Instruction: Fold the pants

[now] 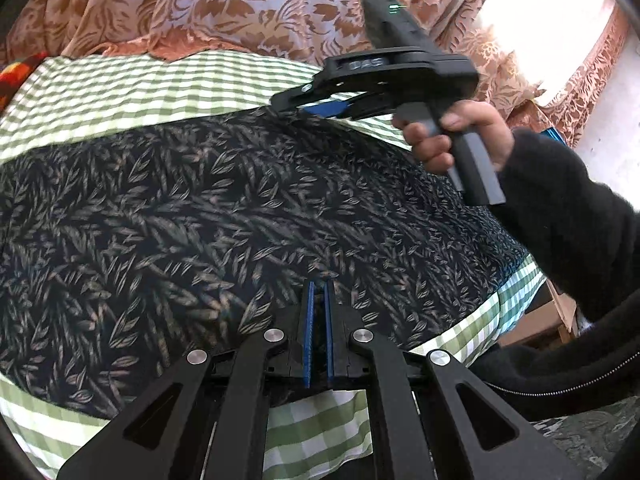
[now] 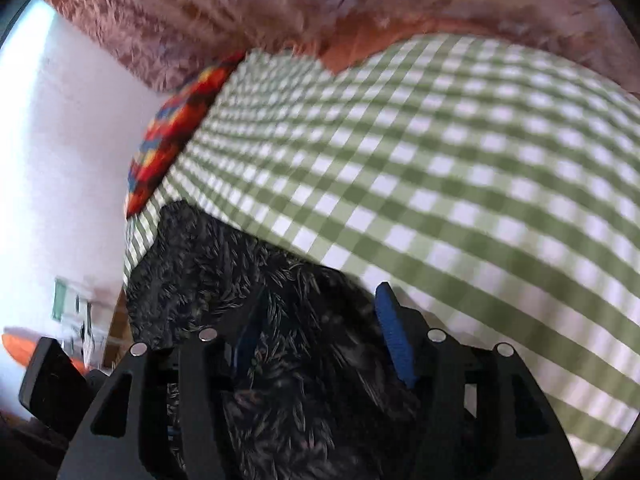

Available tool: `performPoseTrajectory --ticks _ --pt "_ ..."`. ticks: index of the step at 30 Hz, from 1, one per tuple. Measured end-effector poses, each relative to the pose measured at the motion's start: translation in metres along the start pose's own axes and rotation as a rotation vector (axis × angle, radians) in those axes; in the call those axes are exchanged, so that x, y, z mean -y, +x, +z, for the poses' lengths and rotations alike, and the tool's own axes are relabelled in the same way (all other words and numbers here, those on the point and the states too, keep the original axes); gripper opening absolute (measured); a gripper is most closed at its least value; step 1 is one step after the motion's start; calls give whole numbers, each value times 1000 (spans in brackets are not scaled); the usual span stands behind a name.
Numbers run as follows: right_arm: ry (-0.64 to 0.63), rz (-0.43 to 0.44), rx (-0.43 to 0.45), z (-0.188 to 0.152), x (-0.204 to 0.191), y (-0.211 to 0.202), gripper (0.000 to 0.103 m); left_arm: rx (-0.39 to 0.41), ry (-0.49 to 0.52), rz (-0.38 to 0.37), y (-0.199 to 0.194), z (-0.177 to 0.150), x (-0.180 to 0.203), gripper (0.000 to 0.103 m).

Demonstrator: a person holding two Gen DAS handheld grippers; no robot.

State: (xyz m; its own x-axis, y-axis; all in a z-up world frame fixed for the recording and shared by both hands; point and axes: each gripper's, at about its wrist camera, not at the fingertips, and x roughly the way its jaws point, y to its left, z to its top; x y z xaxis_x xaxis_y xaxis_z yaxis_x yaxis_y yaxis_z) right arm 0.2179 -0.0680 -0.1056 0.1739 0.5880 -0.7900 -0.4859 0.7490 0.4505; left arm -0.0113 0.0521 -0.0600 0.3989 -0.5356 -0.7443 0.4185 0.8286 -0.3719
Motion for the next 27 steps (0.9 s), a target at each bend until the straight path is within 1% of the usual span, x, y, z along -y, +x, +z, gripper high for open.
performPoseTrajectory --ticks 1,3,4,6,7,9,10,11,12,13,14,15,16,17,18,19,20,21,22,23,24,27 --pt "-14 -12 -9 0 0 1 21 -3 -11 -6 1 -1 -3 2" --pt "-71 -33 13 -4 -9 -6 16 -7 -32 -19 1 -3 -6 2" --pt "-91 -46 37 -4 -12 -13 15 -12 -37 -22 1 -5 -7 2" --pt "-89 -69 99 2 -11 -26 14 -32 -51 -28 5 -8 -7 2" --pt "-86 -85 109 3 -9 -27 14 -42 -63 -29 7 -11 -8 2" --pt "-83 -130 77 1 -6 -9 14 -41 -93 -38 11 -15 -12 2" --pt "-100 -166 60 -5 -5 6 14 -42 -98 -37 12 -17 -12 3" --pt "-105 -173 76 -7 -6 8 15 -44 -95 -35 13 -17 -12 3" --pt "-92 -166 99 -9 -4 5 16 -45 -100 -31 12 -17 -12 3" --pt "-52 -142 116 -10 0 2 16 -47 -108 -29 12 -17 -11 3" --pt "-30 -130 127 -12 3 -4 20 -44 -115 -29 8 -17 -11 3" --pt "-15 -130 141 -13 4 -9 30 -36 -123 -35 4 -18 -13 3" --pt "-4 -134 160 -14 2 -15 35 -17 -145 -46 -3 -18 -16 3" --pt "9 -135 195 -17 2 -26 45 4 -172 -48 -12 -19 -22 5" --pt "20 -126 221 -20 2 -36 51 33 -212 -48 -24 -20 -30 17" --pt "34 -112 243 -24 2 -45 51 72 -262 -48 -39 -21 -40 34" --pt "49 -92 269 -30 1 -57 51 105 -296 -39 -50 -22 -48 42" --pt "56 -82 284 -35 0 -63 51 161 -347 -12 -68 -24 -61 49" --pt "58 -76 294 -42 -2 -70 52 201 -385 14 -82 -28 -71 50" --pt "56 -74 299 -53 -6 -76 56 237 -429 40 -95 -31 -82 50" --pt "52 -74 300 -57 -10 -77 59 280 -496 73 -112 -38 -98 50" --pt "37 -68 298 -81 -23 -76 60 357 -675 143 -142 -58 -136 50"
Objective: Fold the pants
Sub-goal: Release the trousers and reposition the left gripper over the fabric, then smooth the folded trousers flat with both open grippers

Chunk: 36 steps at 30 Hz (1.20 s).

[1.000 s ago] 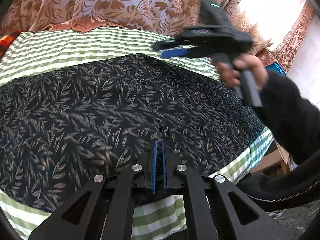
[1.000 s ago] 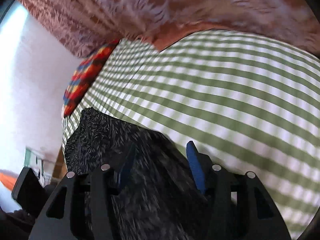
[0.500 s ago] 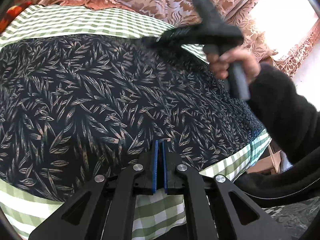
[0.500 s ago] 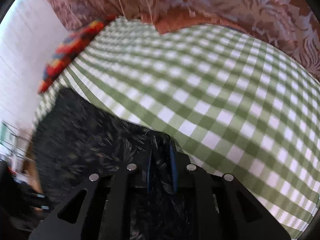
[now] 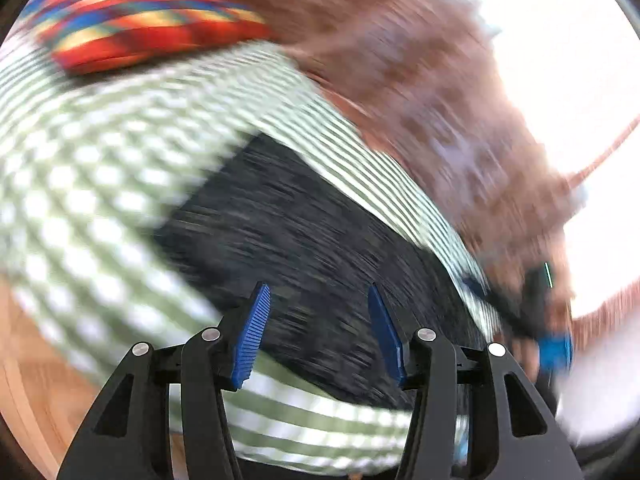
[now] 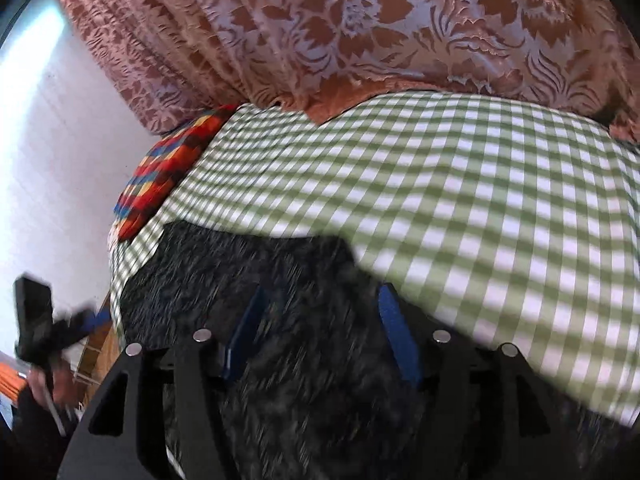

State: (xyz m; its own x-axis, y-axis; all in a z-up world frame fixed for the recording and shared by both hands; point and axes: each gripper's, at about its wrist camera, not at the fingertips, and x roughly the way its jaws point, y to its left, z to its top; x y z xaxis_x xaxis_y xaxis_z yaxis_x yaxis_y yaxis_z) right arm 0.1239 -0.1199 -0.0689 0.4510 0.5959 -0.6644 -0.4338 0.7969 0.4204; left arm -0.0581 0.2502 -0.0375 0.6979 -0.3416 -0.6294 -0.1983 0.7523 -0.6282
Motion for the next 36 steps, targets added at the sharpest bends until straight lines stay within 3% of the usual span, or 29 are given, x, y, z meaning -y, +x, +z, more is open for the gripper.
performPoseTrajectory --ticks 4,11,12,13,14,15,19,23,25,28,31,33,36 --pt "-13 -35 -13 -32 -9 -6 61 21 -173 34 -7 12 -39 50" --pt "2 -59 -11 -54 -11 3 62 -30 -245 75 29 15 -56 57" --pt "5 -60 -7 -56 -12 4 63 -32 -255 70 35 17 -60 56" --pt "9 -59 -5 -56 -11 5 63 -34 -254 58 38 18 -58 38" --pt "14 -55 -4 -57 -9 6 64 -30 -232 71 42 20 -55 26" --pt "13 -55 -1 -57 -9 6 64 -19 -214 81 43 22 -52 20" --pt "-4 -54 19 -64 -11 6 69 47 -140 108 29 24 -35 12" --pt "-69 -88 31 -69 -21 13 79 -2 -71 244 36 17 -42 12" --pt "-111 -117 23 -70 -28 16 82 -26 -68 274 50 13 -48 13" --pt "-116 -118 26 -72 -27 17 83 -3 -4 354 45 16 -35 22" --pt "-103 -106 30 -71 -25 16 83 53 63 425 31 15 -14 23" --pt "-103 -111 29 -71 -26 15 83 115 177 478 22 9 12 23" --pt "-90 -119 24 -69 -27 7 83 119 341 445 27 -7 56 25"
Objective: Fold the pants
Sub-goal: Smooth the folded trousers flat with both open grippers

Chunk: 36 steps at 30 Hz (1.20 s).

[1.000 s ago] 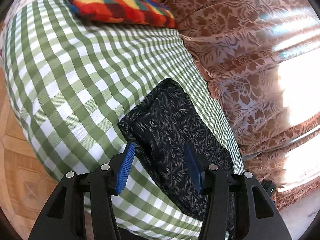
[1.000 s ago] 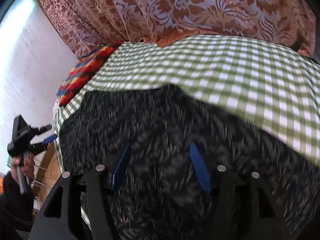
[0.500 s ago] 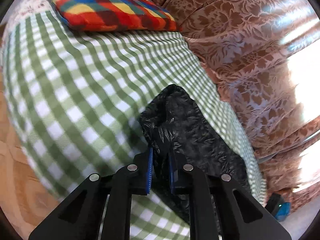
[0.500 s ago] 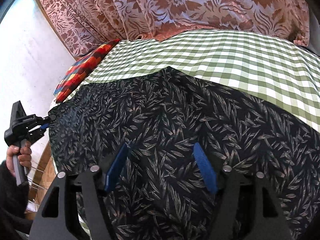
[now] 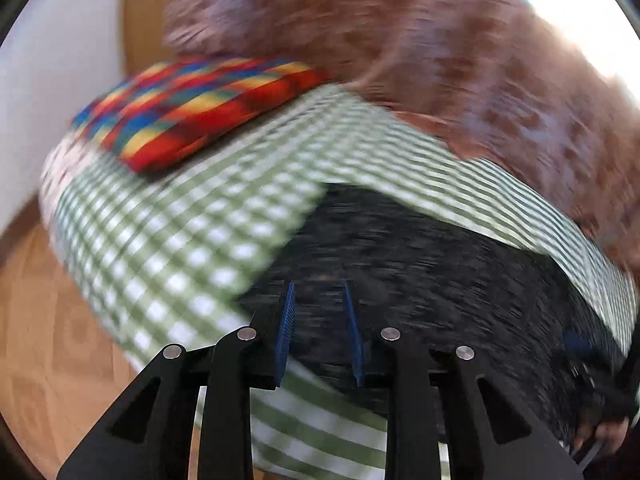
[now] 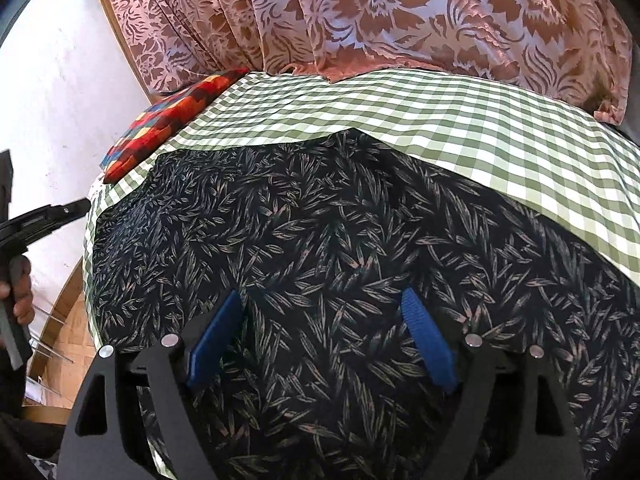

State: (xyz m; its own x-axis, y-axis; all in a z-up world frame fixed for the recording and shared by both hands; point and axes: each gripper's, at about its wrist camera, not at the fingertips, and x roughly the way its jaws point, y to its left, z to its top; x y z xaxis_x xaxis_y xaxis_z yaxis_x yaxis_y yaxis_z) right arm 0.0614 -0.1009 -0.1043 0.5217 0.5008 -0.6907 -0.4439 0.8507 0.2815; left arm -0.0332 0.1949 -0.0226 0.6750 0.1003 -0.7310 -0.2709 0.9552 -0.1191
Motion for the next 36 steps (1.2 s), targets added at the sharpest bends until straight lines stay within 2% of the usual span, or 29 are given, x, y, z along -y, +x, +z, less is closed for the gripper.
performPoseTrajectory --ticks 1,3,9,14,26,32,36 --pt "10 2 3 0 0 -4 83 10 35 -18 -3 -1 13 30" --pt "33 9 23 -1 3 -18 83 21 107 -66 -4 -4 43 34" --pt "93 -45 70 -12 28 -62 83 -23 230 -183 12 -20 110 34" --pt "170 -120 91 -26 60 -87 83 -48 301 -239 20 -29 152 34" --pt "286 -242 132 -42 107 -115 83 -68 464 -308 31 -31 218 34" --pt "328 -296 144 -53 122 -123 82 -102 503 -327 44 -30 244 34" --pt "349 -317 149 -60 129 -132 82 -128 486 -352 54 -20 253 34"
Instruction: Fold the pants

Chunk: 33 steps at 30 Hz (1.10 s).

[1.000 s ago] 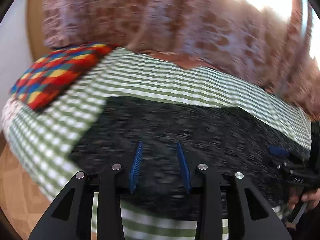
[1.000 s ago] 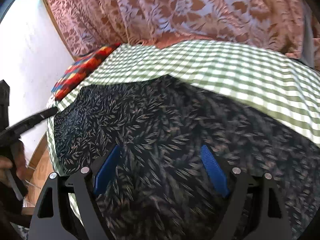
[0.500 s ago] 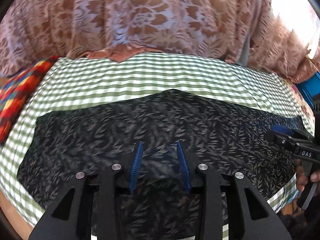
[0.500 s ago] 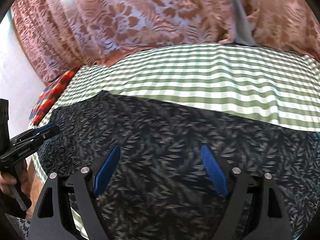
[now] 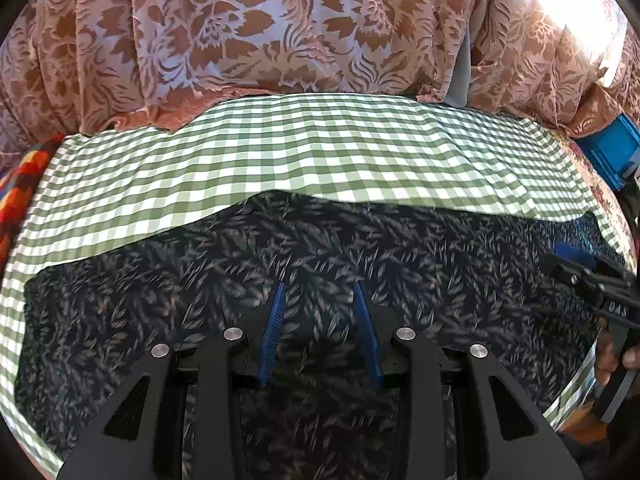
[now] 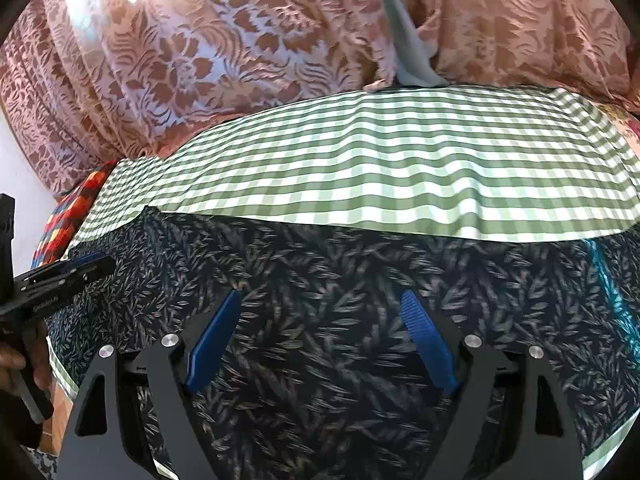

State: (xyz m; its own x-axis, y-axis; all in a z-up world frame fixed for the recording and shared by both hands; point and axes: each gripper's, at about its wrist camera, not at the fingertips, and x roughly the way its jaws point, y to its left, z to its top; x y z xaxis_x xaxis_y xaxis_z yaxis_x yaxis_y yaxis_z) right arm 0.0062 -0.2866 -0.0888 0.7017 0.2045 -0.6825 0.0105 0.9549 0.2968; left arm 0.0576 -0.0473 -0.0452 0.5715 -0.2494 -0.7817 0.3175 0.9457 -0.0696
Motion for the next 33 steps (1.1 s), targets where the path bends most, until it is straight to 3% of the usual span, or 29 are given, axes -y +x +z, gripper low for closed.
performPoseTrajectory --ticks 5,11,14,17,23,25,29,33 --pt "39 -53 -4 -5 22 -7 82 -19 1 -39 13 13 -1 34" --pt "105 -161 -30 -9 60 -10 82 -144 -101 -38 69 23 -29 34" --pt "126 -122 -15 -21 78 -7 82 -123 -134 -70 75 24 -37 34" --pt "95 -145 -12 -24 73 -10 82 -112 -142 -77 74 22 -38 34" --pt "198 -106 9 -21 89 -39 81 -70 -116 -25 47 12 -25 38" --pt "234 -115 21 -22 101 -51 76 -51 -98 -45 39 7 -16 40" --pt "386 -174 68 -33 146 -91 53 -20 -28 -53 29 -9 9 40" --pt "637 -237 164 -54 207 -138 48 -8 16 -86 25 -23 32 40"
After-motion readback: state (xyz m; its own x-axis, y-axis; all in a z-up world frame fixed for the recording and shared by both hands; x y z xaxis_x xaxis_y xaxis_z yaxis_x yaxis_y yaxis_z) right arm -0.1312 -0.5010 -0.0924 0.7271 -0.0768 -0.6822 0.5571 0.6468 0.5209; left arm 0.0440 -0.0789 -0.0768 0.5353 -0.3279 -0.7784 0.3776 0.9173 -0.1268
